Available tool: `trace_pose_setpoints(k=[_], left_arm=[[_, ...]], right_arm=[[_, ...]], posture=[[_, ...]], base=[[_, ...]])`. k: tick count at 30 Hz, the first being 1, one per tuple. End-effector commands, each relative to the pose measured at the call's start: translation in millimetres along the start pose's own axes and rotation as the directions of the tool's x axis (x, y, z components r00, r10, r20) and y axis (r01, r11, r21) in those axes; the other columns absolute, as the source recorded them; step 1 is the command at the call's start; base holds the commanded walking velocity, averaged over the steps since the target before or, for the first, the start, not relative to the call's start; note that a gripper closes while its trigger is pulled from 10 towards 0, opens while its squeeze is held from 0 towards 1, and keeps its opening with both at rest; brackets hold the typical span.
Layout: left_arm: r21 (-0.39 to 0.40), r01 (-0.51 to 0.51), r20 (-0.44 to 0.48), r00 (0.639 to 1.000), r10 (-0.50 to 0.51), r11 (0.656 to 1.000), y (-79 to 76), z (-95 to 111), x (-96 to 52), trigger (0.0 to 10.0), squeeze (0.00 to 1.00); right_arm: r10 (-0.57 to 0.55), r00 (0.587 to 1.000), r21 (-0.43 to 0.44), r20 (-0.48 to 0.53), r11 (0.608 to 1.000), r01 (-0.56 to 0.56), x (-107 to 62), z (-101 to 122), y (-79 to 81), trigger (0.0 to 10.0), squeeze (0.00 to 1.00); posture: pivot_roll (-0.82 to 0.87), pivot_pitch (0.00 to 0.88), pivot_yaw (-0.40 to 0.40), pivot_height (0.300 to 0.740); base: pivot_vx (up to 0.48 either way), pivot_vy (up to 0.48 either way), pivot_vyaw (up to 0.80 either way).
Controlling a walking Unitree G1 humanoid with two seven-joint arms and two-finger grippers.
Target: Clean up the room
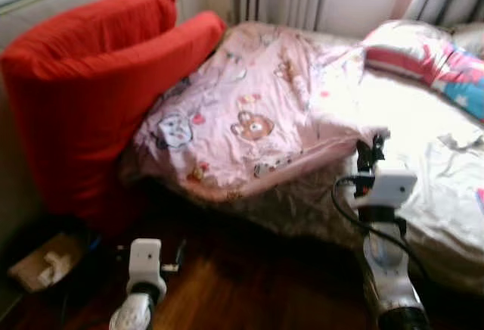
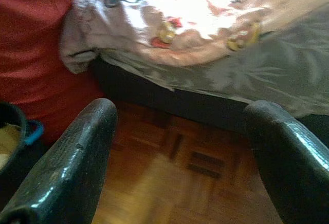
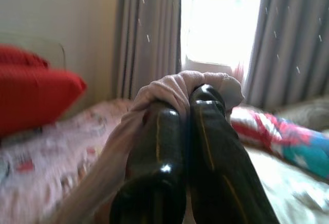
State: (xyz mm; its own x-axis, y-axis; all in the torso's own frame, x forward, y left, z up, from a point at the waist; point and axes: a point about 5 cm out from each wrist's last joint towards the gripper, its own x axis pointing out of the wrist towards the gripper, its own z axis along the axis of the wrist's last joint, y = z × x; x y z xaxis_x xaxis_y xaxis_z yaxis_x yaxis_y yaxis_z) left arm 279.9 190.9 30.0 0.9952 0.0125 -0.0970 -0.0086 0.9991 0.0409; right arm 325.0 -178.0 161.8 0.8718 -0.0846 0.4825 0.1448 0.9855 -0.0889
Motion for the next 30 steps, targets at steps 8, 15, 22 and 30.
trace_pose_setpoints(k=[8, 15, 22, 30], left_arm=[[-0.004, -0.004, -0.027, 1.0, 0.004, 1.0, 0.1, -6.1, -2.6, 10.0, 0.0], [-0.001, -0.003, -0.038, 0.999, 0.003, 1.0, 1.3, -8.8, -4.3, 10.0, 0.0], [0.004, 0.02, -0.042, 0.999, -0.02, 1.0, -3.4, -9.1, -3.4, 10.0, 0.0], [0.012, 0.033, -0.048, 0.998, -0.032, 0.999, -4.5, -10.1, -3.6, 10.0, 0.0]], right_arm=[[-0.116, 0.947, -0.046, -0.298, 0.993, 0.107, -29.2, -42.7, -18.1, 10.0, 0.0], [-0.17, 0.809, -0.128, -0.563, 0.985, 0.117, -60.1, -83.9, -31.8, 10.0, 0.0], [-0.276, 0.68, -0.195, -0.68, 0.961, 0.195, -76.1, -102.6, -46.9, 10.0, 0.0], [-0.254, 0.609, -0.193, -0.752, 0.967, 0.165, -91.8, -114.8, -42.9, 10.0, 0.0]], posture=[[0.02, 0.153, -0.015, 0.74], [0.02, 0.16, -0.013, 0.74], [0.02, 0.161, -0.011, 0.74], [0.02, 0.161, -0.011, 0.74]], base=[[0.0, 0.0, 0.0], [0.0, 0.0, 0.0], [0.0, 0.0, 0.0], [0.0, 0.0, 0.0]])
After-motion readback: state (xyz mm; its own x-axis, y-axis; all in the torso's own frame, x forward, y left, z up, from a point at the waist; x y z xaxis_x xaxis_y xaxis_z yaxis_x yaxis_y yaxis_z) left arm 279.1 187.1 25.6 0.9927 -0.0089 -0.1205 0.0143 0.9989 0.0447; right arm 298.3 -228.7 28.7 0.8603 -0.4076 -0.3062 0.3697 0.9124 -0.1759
